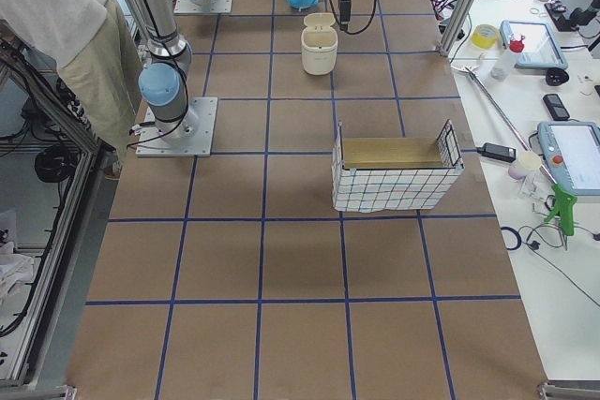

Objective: Open trash can with right arm

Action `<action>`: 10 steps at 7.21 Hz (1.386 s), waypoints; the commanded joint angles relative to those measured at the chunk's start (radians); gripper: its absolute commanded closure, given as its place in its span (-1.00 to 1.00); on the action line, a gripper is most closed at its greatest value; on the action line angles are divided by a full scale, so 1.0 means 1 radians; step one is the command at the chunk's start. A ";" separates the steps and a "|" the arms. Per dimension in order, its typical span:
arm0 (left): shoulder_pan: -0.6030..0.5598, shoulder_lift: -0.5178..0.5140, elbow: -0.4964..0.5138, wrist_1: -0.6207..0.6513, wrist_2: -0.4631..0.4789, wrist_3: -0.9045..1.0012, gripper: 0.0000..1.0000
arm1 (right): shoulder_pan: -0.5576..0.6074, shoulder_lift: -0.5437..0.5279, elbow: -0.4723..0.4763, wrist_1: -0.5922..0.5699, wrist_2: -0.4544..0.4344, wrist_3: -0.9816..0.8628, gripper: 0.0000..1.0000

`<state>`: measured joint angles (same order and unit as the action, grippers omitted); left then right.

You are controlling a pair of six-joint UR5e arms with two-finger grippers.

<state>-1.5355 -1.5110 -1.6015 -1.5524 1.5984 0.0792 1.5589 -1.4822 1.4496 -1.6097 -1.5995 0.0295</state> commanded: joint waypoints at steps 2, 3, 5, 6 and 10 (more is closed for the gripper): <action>0.000 0.000 0.000 0.000 0.000 0.001 -1.00 | 0.000 -0.001 0.003 0.054 0.003 -0.002 -1.00; 0.000 0.000 0.000 0.000 0.000 -0.001 -1.00 | 0.000 -0.001 -0.005 0.121 0.032 -0.002 -1.00; 0.000 0.000 0.000 0.000 0.000 -0.001 -1.00 | 0.007 -0.001 -0.008 0.142 0.055 -0.003 -1.00; 0.002 0.000 0.000 0.000 0.000 -0.001 -1.00 | 0.007 0.000 -0.006 0.142 0.061 -0.029 -1.00; 0.000 0.000 0.000 0.000 0.000 -0.001 -1.00 | 0.004 0.002 -0.009 0.155 0.061 -0.030 -1.00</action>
<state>-1.5354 -1.5110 -1.6015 -1.5524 1.5984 0.0782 1.5655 -1.4807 1.4410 -1.4641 -1.5375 -0.0008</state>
